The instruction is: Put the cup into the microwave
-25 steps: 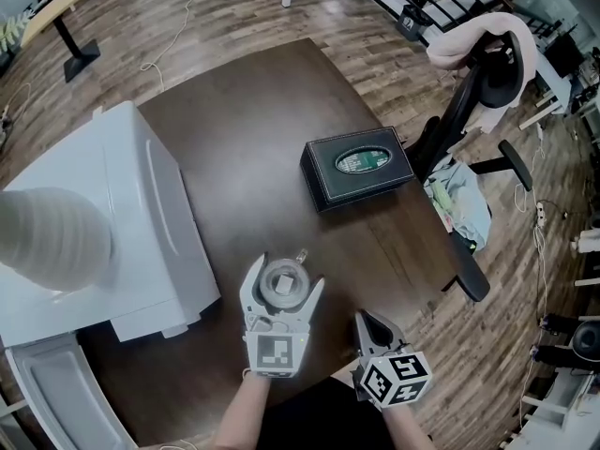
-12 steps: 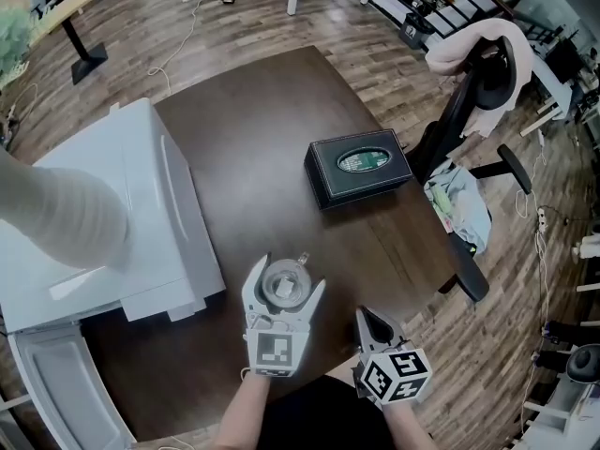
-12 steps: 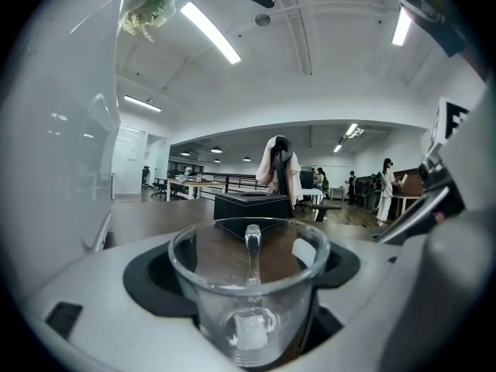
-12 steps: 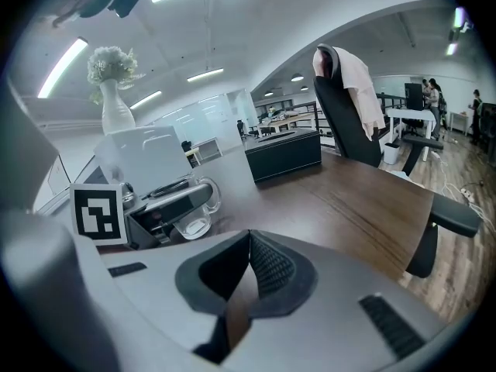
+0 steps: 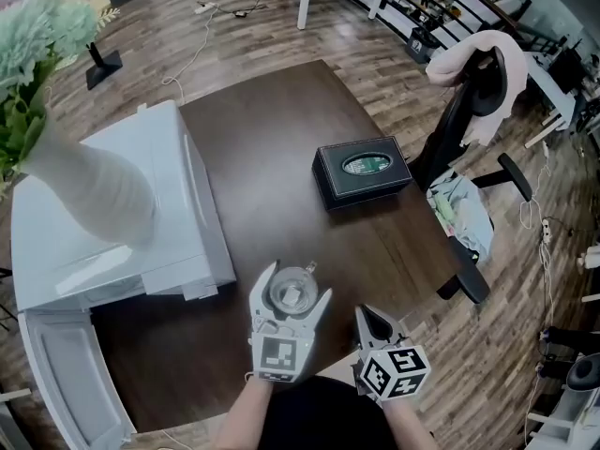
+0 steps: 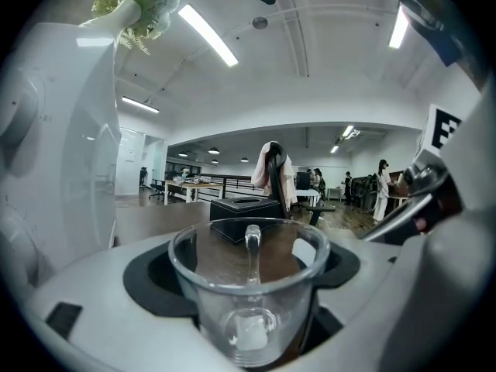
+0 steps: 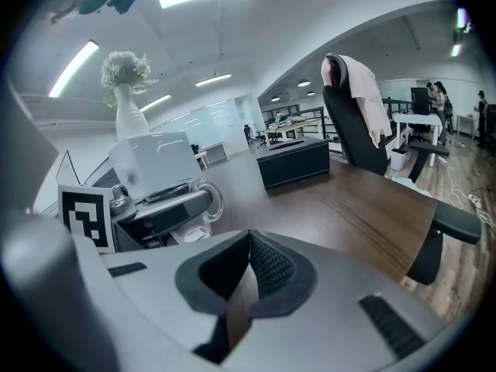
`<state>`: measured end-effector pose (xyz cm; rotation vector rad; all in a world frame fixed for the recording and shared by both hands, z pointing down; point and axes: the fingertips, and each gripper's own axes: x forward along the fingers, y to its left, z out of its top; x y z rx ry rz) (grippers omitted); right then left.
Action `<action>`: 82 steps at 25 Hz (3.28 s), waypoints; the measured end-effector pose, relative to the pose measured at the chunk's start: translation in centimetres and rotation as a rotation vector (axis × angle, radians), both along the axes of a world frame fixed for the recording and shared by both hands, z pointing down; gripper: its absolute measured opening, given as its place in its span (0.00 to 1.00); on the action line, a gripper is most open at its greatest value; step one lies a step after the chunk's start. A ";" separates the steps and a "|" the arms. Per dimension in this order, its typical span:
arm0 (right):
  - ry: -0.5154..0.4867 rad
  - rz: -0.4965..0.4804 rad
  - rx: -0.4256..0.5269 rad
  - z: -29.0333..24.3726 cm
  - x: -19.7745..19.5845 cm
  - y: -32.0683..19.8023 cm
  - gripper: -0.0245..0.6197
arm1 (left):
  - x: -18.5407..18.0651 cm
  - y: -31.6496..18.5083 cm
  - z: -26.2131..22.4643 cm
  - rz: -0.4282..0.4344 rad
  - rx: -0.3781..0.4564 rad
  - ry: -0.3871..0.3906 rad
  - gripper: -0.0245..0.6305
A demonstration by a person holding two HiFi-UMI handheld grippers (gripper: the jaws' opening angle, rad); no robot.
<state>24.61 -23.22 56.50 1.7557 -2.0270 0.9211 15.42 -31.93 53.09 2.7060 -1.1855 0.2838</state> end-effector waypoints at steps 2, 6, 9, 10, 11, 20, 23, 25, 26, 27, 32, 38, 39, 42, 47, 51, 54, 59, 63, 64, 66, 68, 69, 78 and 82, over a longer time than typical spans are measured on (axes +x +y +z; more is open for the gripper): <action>-0.002 -0.005 0.010 -0.4 -0.2 0.1 0.03 | -0.1 0.6 -0.4 -0.002 0.000 0.003 0.68; -0.012 -0.006 0.032 -1.2 -0.4 0.4 0.03 | -0.8 1.6 -1.3 -0.020 0.004 0.005 0.68; -0.016 -0.011 0.050 -1.7 -0.6 0.5 0.03 | -1.5 2.2 -1.7 -0.043 0.006 0.005 0.68; -0.016 -0.015 0.056 -1.9 -0.6 0.4 0.03 | -1.8 2.3 -1.8 -0.052 0.006 0.005 0.68; -0.015 -0.019 0.062 -2.1 -0.7 0.4 0.03 | -2.2 2.5 -2.0 -0.063 0.006 0.004 0.68; -0.020 -0.047 0.116 -4.3 -2.2 1.3 0.03 | -6.6 4.8 -4.0 -0.168 0.019 -0.001 0.68; -0.019 -0.062 0.129 -4.7 -2.9 1.7 0.03 | -8.2 5.5 -4.6 -0.203 0.033 -0.007 0.68; -0.017 -0.070 0.134 -4.8 -3.3 1.9 0.03 | -9.3 6.0 -4.9 -0.224 0.039 -0.011 0.68; -0.016 -0.074 0.138 -4.8 -3.6 2.0 0.03 | -9.8 6.2 -5.1 -0.234 0.042 -0.013 0.68; -0.016 -0.081 0.142 -4.9 -3.8 1.9 0.03 | -10.3 6.4 -5.2 -0.243 0.046 -0.015 0.68; -0.012 -0.136 0.157 -5.5 -5.8 1.8 0.03 | -13.1 7.6 -6.0 -0.300 0.060 -0.023 0.68; -0.016 -0.233 0.168 -5.8 -9.5 1.2 0.03 | -17.4 8.8 -6.3 -0.403 0.061 -0.030 0.68; -0.017 -0.250 0.169 -5.9 -10.2 1.1 0.03 | -18.2 9.0 -6.3 -0.422 0.060 -0.032 0.68; -0.016 -0.301 0.167 -5.7 -12.2 0.8 0.03 | -20.6 9.6 -6.3 -0.478 0.059 -0.042 0.68; -0.016 -0.398 0.168 -5.5 -16.0 0.3 0.03 | -24.7 10.8 -6.2 -0.572 0.057 -0.057 0.68; -0.023 -0.474 0.169 -5.5 -19.0 0.2 0.03 | -27.7 11.8 -6.1 -0.647 0.055 -0.065 0.68; -0.027 -0.531 0.169 -5.5 -21.1 0.2 0.03 | -29.7 12.6 -6.0 -0.700 0.053 -0.067 0.68; -0.028 -0.613 0.170 -5.6 -24.1 0.2 0.03 | -32.3 13.8 -5.8 -0.776 0.046 -0.070 0.68; -0.022 -0.678 0.190 -5.9 -26.5 -0.1 0.03 | -33.9 14.4 -5.8 -0.818 0.048 -0.072 0.68; -0.021 -0.688 0.195 -6.0 -27.0 -0.2 0.03 | -34.2 14.5 -5.8 -0.824 0.048 -0.072 0.68; -0.021 -0.703 0.199 -5.9 -28.0 -0.4 0.03 | -34.7 14.6 -5.6 -0.834 0.046 -0.069 0.68; -0.023 -0.718 0.199 -5.8 -28.9 -0.6 0.03 | -35.1 14.6 -5.4 -0.843 0.045 -0.067 0.68; -0.026 -0.727 0.198 -5.7 -29.4 -0.6 0.03 | -35.4 14.6 -5.4 -0.847 0.046 -0.066 0.68; -0.012 -0.788 0.218 -6.1 -33.0 -2.2 0.03 | -37.9 12.4 -5.5 -0.873 0.054 -0.038 0.68; -0.013 -0.796 0.223 -6.0 -34.0 -3.1 0.03 | -38.8 10.6 -5.6 -0.868 0.067 -0.028 0.68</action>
